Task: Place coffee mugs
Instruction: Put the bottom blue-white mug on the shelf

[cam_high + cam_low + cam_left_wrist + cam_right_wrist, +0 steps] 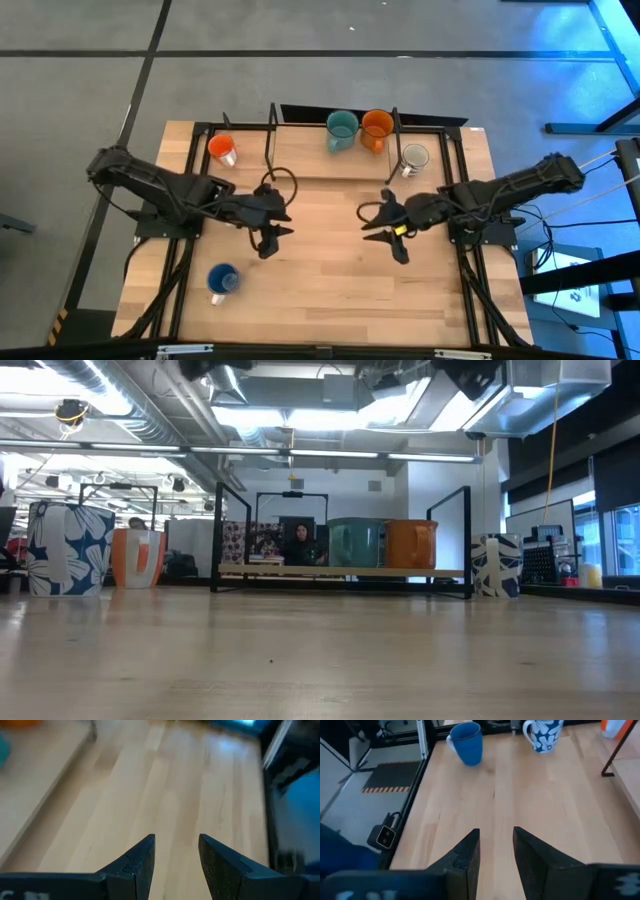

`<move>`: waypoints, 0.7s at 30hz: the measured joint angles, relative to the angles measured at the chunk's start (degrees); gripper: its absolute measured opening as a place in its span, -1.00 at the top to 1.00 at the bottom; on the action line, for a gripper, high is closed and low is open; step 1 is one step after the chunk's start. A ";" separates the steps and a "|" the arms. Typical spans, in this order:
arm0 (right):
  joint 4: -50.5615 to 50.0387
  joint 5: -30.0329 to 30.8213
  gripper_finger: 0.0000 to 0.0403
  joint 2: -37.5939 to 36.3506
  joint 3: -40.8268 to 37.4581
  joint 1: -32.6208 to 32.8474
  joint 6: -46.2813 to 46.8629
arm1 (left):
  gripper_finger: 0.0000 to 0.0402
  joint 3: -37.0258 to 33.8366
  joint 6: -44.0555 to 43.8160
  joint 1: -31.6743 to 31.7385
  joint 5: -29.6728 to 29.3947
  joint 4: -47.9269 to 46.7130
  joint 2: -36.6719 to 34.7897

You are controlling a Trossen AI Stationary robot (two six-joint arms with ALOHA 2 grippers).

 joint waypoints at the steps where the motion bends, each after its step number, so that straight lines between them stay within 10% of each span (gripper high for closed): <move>1: -0.72 0.72 0.49 0.00 0.00 0.61 -0.55 | 0.27 1.89 -1.17 -0.17 0.43 -3.47 0.68; 12: -2.88 3.19 0.49 0.07 0.00 1.79 -1.06 | 0.27 9.22 -9.57 -0.83 4.00 -27.16 0.63; 21: -3.57 16.77 0.49 0.09 0.00 1.51 0.80 | 0.27 3.23 -3.76 1.46 3.82 -35.65 -4.53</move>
